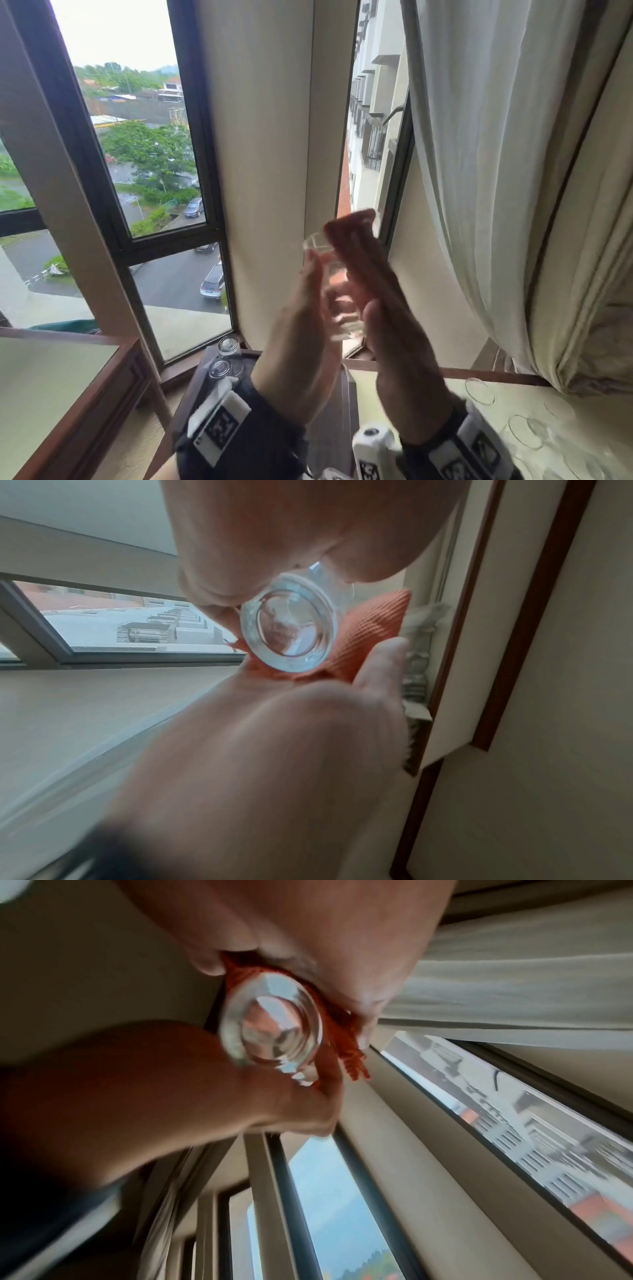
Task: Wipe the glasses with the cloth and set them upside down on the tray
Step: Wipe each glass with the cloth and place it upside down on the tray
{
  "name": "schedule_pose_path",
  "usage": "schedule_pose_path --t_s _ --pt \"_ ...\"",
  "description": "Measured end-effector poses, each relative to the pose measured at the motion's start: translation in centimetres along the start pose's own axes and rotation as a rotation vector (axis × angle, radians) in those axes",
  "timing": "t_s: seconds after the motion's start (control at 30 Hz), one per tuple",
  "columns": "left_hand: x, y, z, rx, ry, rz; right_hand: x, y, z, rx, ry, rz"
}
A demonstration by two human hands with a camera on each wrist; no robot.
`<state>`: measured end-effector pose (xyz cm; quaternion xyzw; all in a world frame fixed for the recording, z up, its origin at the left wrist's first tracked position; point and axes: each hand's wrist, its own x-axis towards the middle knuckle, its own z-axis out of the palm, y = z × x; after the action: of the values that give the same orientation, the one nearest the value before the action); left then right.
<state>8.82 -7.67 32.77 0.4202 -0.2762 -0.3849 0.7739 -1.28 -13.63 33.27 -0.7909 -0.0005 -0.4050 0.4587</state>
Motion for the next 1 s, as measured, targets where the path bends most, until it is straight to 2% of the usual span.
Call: schedule_pose_path --t_s 0.07,0.1,0.2,0.27,0.33,0.43,0.5,0.53,0.63,0.67,0.77,0.83,0.9,0.93,1.0 --pt "0.2 1.3 -0.9 -0.065 0.038 0.001 -1.8 0.8 1.7 -0.061 0.000 -0.156" --pt "0.1 2.2 -1.1 -0.052 0.037 0.012 -2.5 1.4 1.8 -0.075 -0.030 -0.178" --pt "0.6 3.7 -1.8 0.088 0.017 0.048 -3.9 2.9 1.7 -0.146 -0.034 -0.113" --pt "0.8 4.2 -2.1 0.203 0.026 0.126 -5.0 3.7 2.2 -0.109 0.008 -0.111" --pt "1.0 4.5 -2.2 0.313 0.009 0.242 -5.3 4.3 2.7 0.044 0.141 0.062" --pt "0.9 5.2 -2.3 0.467 -0.099 0.346 -4.9 4.8 3.2 0.288 0.307 0.483" --pt "0.8 5.3 -2.8 0.567 -0.129 0.363 -4.0 4.4 3.1 0.356 0.341 0.613" --pt "0.9 5.2 -3.2 0.597 -0.147 0.357 -3.5 4.3 2.9 0.460 0.362 0.618" --pt "0.7 4.8 -3.7 0.646 -0.183 0.343 -1.1 2.9 2.4 0.968 0.459 0.578" --pt "0.7 4.6 -3.9 0.708 -0.155 0.379 -0.4 2.4 2.1 1.053 0.475 0.545" --pt "0.5 4.4 -4.6 0.847 -0.014 0.485 0.0 2.4 1.4 1.101 0.526 0.482" --pt "0.5 4.5 -5.2 0.873 0.071 0.488 0.0 2.3 1.3 1.058 0.555 0.409" --pt "0.6 4.3 -5.9 0.849 0.100 0.474 -0.3 2.0 1.1 0.871 0.563 0.342" --pt "0.5 4.2 -6.0 0.836 0.099 0.468 -0.5 1.9 1.0 0.679 0.565 0.271" --pt "0.4 3.9 -5.9 0.833 0.083 0.450 0.1 2.0 0.7 0.470 0.393 0.197"
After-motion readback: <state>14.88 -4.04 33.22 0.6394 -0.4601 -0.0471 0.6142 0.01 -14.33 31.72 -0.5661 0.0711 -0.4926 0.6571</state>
